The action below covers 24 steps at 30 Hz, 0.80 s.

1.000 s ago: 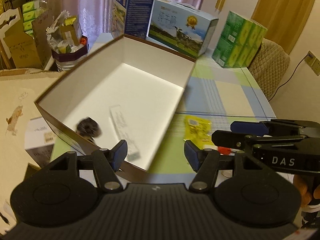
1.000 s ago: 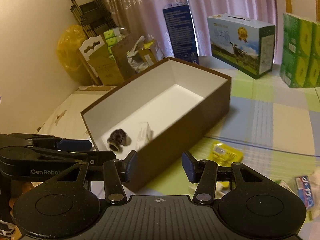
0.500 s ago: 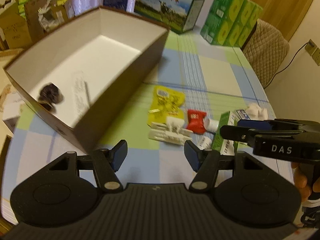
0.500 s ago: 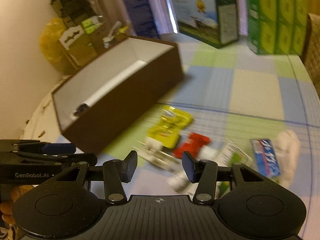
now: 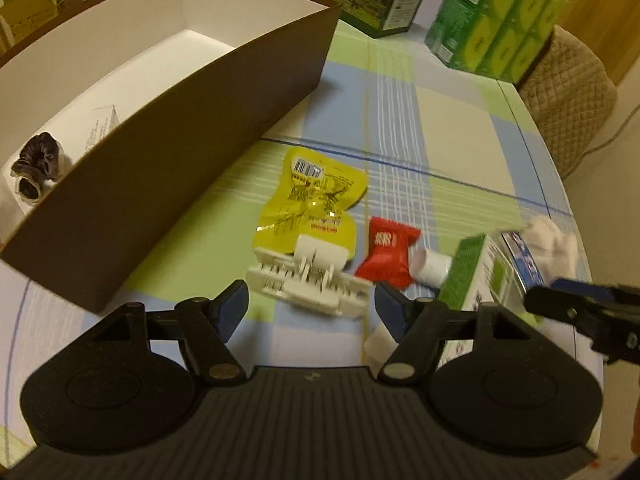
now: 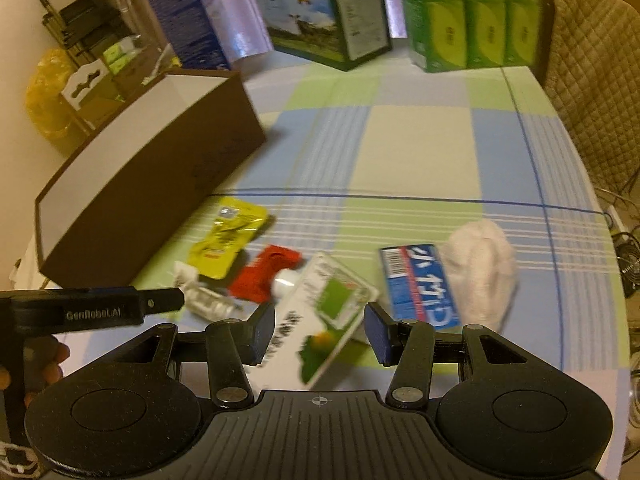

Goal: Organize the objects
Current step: 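Grasp the white plastic hair clip with the left tool while the right tool reaches toward the yellow snack packet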

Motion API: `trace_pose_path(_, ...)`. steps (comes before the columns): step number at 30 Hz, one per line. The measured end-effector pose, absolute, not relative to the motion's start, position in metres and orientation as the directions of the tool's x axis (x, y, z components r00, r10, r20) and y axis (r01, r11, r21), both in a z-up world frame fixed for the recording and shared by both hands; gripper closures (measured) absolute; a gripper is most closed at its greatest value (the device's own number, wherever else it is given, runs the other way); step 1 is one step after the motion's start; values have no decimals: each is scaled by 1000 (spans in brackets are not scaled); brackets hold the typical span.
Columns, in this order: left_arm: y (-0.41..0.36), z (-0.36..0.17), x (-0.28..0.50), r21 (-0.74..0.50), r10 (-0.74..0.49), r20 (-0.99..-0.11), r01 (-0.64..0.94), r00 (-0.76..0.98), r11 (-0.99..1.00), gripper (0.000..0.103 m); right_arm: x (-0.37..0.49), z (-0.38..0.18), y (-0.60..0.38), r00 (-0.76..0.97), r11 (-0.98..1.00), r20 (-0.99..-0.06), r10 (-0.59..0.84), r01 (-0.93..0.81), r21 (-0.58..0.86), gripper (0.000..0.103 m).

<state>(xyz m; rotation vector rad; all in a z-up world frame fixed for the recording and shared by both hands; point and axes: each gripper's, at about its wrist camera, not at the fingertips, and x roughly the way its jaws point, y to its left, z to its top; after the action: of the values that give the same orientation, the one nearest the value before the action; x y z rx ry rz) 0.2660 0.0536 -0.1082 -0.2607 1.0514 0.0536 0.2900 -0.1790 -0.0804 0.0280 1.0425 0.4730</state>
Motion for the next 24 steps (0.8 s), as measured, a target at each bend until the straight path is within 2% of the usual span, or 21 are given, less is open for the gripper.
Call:
trace_pose_path(7, 48, -126, 289, -153, -24, -876, -231, 482, 961, 33, 306, -88, -196, 411, 916, -838, 360, -326, 234, 56)
trace_pose_path(10, 46, -134, 294, -125, 0, -884, -237, 467, 964, 36, 310, -90, -201, 407, 918, -841, 358, -319, 236, 56)
trace_pose_path(24, 74, -132, 256, -77, 34, -899, -236, 436, 969, 38, 319, -93, -192, 385, 897, -831, 401, -351, 270, 56)
